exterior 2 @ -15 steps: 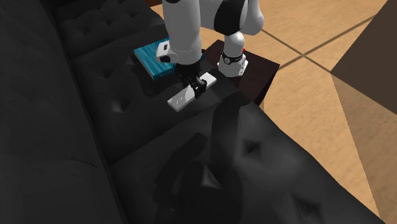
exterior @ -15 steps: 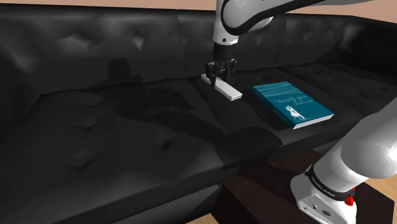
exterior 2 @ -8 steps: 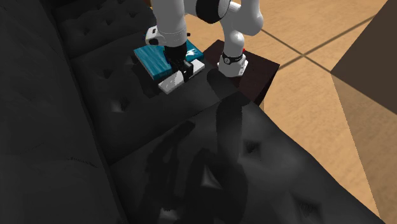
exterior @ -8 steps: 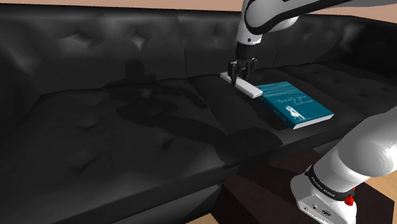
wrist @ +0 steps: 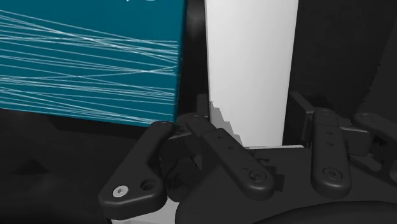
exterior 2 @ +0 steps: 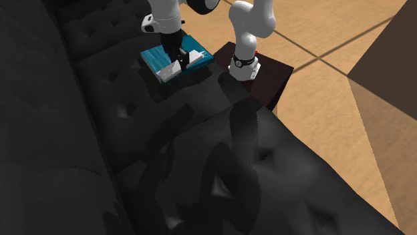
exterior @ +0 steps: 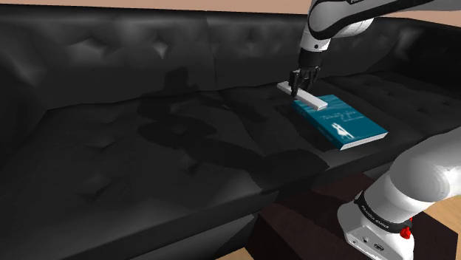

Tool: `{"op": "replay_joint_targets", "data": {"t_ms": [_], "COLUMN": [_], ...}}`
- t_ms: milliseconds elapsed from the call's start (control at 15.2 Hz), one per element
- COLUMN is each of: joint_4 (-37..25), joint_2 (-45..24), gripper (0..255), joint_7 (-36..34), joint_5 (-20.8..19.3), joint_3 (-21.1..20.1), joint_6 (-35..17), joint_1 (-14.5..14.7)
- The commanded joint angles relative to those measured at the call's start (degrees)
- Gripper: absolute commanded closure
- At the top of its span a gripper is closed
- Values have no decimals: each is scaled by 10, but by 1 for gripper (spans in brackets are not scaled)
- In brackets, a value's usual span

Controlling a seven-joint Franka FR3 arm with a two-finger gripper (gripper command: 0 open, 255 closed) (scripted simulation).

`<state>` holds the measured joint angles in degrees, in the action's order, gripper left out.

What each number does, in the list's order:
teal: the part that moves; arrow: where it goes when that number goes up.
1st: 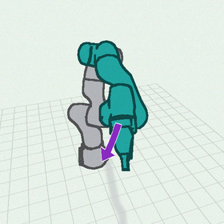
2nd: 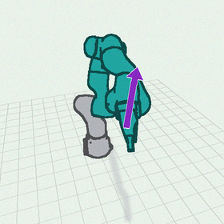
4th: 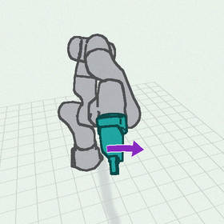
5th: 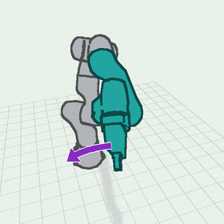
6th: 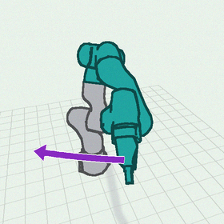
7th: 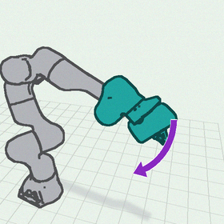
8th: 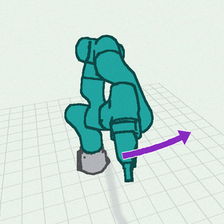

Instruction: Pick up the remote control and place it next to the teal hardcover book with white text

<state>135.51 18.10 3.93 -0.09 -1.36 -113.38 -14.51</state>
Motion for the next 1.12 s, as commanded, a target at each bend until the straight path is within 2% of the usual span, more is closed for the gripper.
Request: {"op": "replay_joint_targets", "data": {"t_ms": [0, 528, 1056], "joint_4": [11, 11, -30], "joint_2": [13, 16, -23], "gripper": [255, 255, 255], "joint_7": [31, 141, 256], "joint_5": [-9, -48, -73], "joint_3": [21, 100, 178], "joint_6": [2, 1, -4], "joint_1": [-14, -68, -116]}}
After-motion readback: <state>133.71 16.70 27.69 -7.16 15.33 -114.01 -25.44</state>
